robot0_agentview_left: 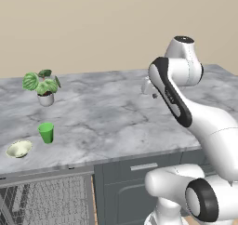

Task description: Pick up the cup and bowl from the counter, place them in the dishwasher, and close the dishwasher door.

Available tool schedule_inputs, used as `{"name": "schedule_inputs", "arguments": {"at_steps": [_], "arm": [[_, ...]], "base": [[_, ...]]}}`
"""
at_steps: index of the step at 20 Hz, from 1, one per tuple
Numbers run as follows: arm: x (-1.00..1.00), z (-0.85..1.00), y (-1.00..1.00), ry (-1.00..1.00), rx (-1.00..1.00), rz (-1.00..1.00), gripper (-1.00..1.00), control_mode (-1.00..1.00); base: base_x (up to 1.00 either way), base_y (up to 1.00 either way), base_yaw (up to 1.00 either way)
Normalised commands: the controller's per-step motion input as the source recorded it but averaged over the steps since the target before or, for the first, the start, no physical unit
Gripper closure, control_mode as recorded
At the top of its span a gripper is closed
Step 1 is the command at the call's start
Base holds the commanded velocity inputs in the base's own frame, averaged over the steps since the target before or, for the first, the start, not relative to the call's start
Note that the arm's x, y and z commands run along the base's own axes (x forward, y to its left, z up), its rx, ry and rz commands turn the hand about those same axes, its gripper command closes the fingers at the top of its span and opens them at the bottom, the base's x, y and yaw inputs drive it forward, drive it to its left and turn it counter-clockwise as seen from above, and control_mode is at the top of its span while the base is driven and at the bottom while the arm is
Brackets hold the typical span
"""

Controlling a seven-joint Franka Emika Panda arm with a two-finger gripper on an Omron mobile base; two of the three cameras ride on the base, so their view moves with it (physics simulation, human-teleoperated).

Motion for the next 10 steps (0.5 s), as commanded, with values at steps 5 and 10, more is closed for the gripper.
{"name": "schedule_inputs", "arguments": {"at_steps": [5,10], "arm": [[0.00,0.00,0.08,0.00,0.01,0.00,-1.00,-1.00],[0.00,0.00,0.21,0.00,0.00,0.00,-1.00,-1.00]], "base": [[0.00,0.00,0.00],[0.00,0.00,0.00]]}}
